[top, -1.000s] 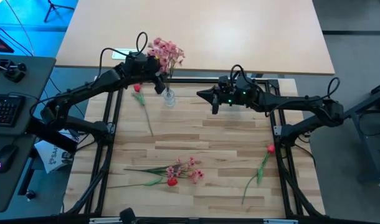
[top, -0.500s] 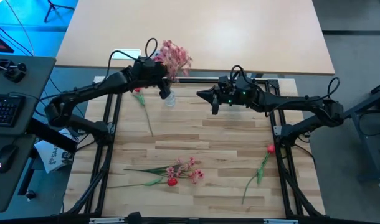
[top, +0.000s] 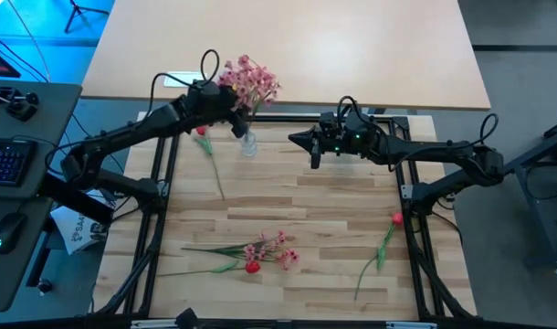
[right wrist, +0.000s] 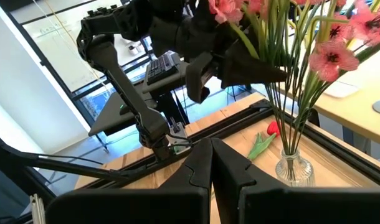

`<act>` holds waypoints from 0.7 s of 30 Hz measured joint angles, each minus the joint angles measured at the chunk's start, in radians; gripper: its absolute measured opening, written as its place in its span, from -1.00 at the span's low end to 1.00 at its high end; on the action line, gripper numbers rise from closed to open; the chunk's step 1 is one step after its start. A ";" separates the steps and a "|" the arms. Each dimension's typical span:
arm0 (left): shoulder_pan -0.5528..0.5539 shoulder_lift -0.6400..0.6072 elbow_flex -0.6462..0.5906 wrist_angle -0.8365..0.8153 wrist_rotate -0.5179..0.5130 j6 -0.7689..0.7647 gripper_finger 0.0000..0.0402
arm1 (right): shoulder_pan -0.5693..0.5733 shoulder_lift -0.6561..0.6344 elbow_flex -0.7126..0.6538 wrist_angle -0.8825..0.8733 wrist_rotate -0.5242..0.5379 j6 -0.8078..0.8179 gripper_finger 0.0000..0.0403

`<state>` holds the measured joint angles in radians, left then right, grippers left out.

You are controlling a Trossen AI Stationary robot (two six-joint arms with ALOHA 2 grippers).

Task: Sort flowers into vase by color
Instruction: Put the top pink flower into the transparent vase

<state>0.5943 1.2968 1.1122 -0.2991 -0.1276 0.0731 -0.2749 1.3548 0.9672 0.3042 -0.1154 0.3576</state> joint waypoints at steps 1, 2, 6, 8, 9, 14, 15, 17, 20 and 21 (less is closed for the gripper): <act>0.009 0.000 0.000 -0.017 0.016 -0.013 -0.28 | 0.000 0.000 0.000 0.000 0.000 0.000 -1.00; 0.015 0.000 0.000 -0.040 0.032 -0.018 -0.28 | 0.001 0.000 0.000 0.000 0.000 0.000 -1.00; 0.022 -0.002 0.000 -0.122 0.072 -0.018 -0.28 | 0.001 0.000 0.000 0.000 0.000 0.000 -1.00; 0.022 -0.002 0.000 -0.143 0.086 -0.017 -0.28 | 0.001 0.000 0.000 -0.001 0.000 0.000 -1.00; 0.021 -0.002 0.000 -0.156 0.094 -0.018 -0.28 | 0.001 0.000 0.000 -0.001 0.000 0.000 -1.00; 0.009 -0.003 0.000 -0.205 0.098 -0.018 -0.28 | 0.001 0.000 0.000 -0.001 0.000 0.000 -1.00; 0.006 -0.008 0.000 -0.223 0.098 -0.017 -0.28 | 0.001 0.000 0.000 -0.001 0.000 0.000 -1.00; 0.006 -0.024 0.000 -0.245 0.097 0.002 -0.28 | 0.001 0.000 0.000 -0.001 -0.007 0.000 -1.00; 0.006 -0.046 0.000 -0.241 0.090 0.015 -0.28 | 0.001 0.000 0.000 -0.001 -0.008 0.000 -1.00; 0.006 -0.052 0.000 -0.235 0.089 0.015 -0.28 | 0.001 0.000 0.000 -0.002 -0.008 0.000 -1.00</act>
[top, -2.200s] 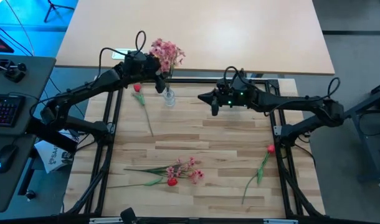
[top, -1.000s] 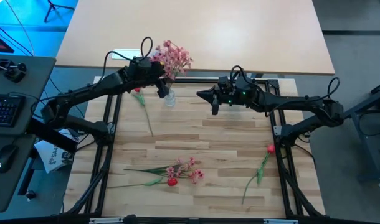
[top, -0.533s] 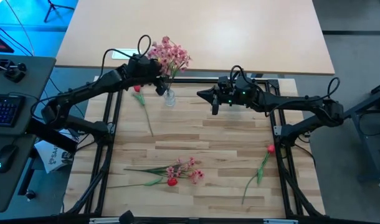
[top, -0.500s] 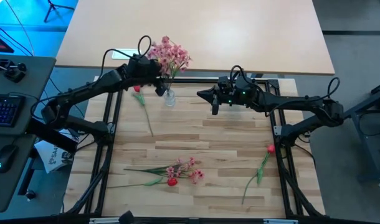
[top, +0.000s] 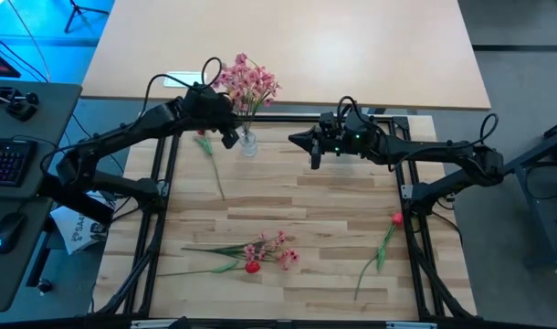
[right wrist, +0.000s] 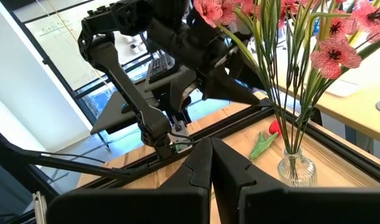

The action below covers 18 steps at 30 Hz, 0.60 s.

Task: Sort flowers into vase by color
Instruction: Put the top pink flower into the transparent vase

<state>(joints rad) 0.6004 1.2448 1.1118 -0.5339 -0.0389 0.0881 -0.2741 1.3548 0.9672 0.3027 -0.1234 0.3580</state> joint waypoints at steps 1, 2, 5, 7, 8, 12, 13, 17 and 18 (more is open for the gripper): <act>0.001 -0.006 0.000 0.007 -0.003 0.001 -0.28 | 0.000 0.000 0.000 0.000 0.000 0.000 -1.00; 0.001 -0.012 0.000 0.011 -0.010 0.001 -0.28 | 0.000 0.000 0.000 0.000 0.000 0.000 -1.00; 0.001 -0.019 0.000 0.016 -0.030 0.007 -0.29 | 0.000 0.000 0.000 -0.004 0.000 -0.001 -1.00; -0.003 -0.017 0.000 0.019 -0.040 0.017 -0.35 | 0.000 0.000 0.000 -0.009 0.000 -0.001 -1.00; -0.008 -0.017 0.000 0.025 -0.044 0.020 -0.41 | 0.000 0.000 0.000 -0.013 0.000 -0.002 -1.00; -0.022 -0.018 0.000 0.038 -0.053 0.053 -0.78 | 0.000 0.000 0.000 -0.024 0.000 -0.019 -1.00; -0.023 -0.018 0.000 0.041 -0.053 0.056 -0.89 | 0.000 0.000 0.000 -0.026 0.000 -0.023 -1.00; -0.024 -0.014 0.000 0.093 -0.060 0.064 -0.96 | 0.000 0.000 0.000 -0.032 0.000 -0.026 -1.00; -0.023 -0.010 0.000 0.106 -0.062 0.066 -0.97 | 0.000 0.000 0.000 -0.034 0.000 -0.026 -1.00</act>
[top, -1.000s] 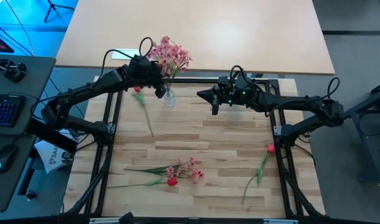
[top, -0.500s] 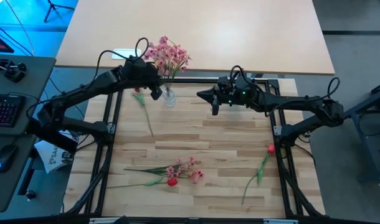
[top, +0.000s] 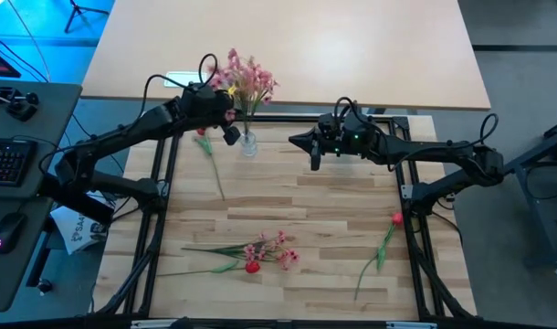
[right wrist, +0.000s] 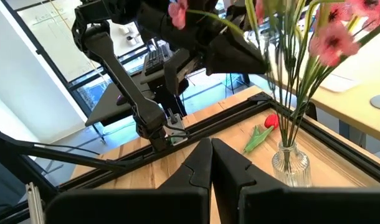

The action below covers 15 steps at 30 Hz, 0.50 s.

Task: Sort flowers into vase by color
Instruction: Put the top pink flower into the transparent vase

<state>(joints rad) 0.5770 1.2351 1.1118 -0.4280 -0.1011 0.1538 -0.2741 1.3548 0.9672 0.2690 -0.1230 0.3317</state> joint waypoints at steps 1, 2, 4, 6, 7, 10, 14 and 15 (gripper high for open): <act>0.000 0.007 0.000 0.016 -0.001 0.000 -0.99 | 0.000 0.000 0.000 -0.002 0.000 0.000 -1.00; 0.001 0.016 0.000 0.033 -0.001 0.000 -0.99 | 0.000 0.000 0.000 -0.003 0.000 0.000 -1.00; 0.004 0.036 0.000 0.051 -0.001 0.000 -0.99 | 0.000 0.000 0.000 -0.006 0.000 0.000 -1.00; 0.005 0.058 0.000 0.060 -0.001 -0.001 -1.00 | 0.000 0.000 0.000 -0.016 0.000 0.000 -1.00; 0.005 0.067 0.000 0.059 0.001 -0.003 -1.00 | 0.000 0.000 0.000 -0.022 0.000 0.000 -1.00; 0.002 0.085 0.000 0.050 0.011 -0.012 -1.00 | 0.000 0.000 0.000 -0.036 0.000 0.000 -1.00; -0.006 0.098 -0.002 0.031 0.011 -0.019 -1.00 | 0.000 0.000 0.000 -0.049 0.000 0.000 -1.00; -0.010 0.098 -0.008 0.036 0.011 -0.021 -1.00 | 0.000 0.000 0.000 -0.048 0.000 0.000 -1.00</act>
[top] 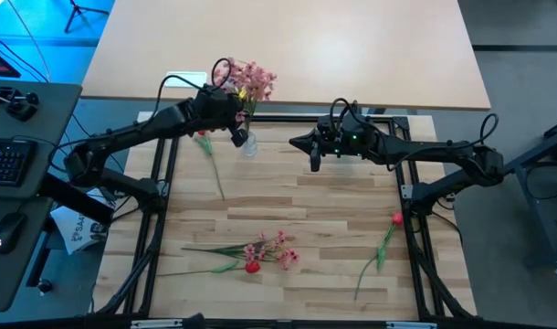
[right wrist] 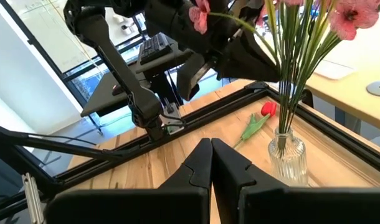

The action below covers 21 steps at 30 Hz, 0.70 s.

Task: Sort flowers into vase by color
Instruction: Put the top pink flower into the transparent vase

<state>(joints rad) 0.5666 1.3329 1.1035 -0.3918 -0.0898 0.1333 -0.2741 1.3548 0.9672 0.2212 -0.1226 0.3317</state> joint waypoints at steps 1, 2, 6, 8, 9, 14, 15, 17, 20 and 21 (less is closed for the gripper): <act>-0.004 -0.002 -0.011 0.010 0.000 -0.004 -1.00 | 0.000 0.000 0.000 0.001 0.000 0.000 -1.00; -0.008 -0.006 -0.025 0.012 -0.001 -0.017 -1.00 | 0.000 0.000 0.000 0.000 0.000 0.000 -1.00; -0.026 -0.024 -0.103 0.048 -0.011 -0.054 -1.00 | 0.000 0.000 0.000 0.000 0.000 0.000 -1.00; -0.037 -0.038 -0.145 0.099 -0.024 -0.074 -1.00 | 0.000 0.000 0.000 0.000 0.000 0.000 -1.00; -0.040 -0.043 -0.163 0.125 -0.026 -0.079 -1.00 | -0.001 0.000 0.000 0.000 0.000 0.000 -1.00; -0.054 -0.044 -0.203 0.155 -0.027 -0.098 -1.00 | -0.001 0.000 0.000 0.001 0.010 0.000 -1.00; -0.058 -0.045 -0.204 0.155 -0.027 -0.098 -1.00 | -0.001 0.000 0.000 0.001 0.010 0.000 -1.00; -0.062 -0.045 -0.205 0.160 -0.027 -0.097 -1.00 | -0.001 0.000 0.000 0.000 0.010 0.000 -1.00; -0.064 -0.057 -0.206 0.173 -0.025 -0.091 -0.99 | -0.001 0.000 0.000 0.001 0.010 0.000 -1.00; -0.064 -0.061 -0.205 0.179 -0.022 -0.085 -0.98 | -0.001 0.000 0.000 0.001 0.010 0.000 -1.00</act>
<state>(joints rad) 0.5022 1.2720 0.8985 -0.2132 -0.1120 0.0483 -0.2749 1.3548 0.9672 0.2222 -0.1130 0.3313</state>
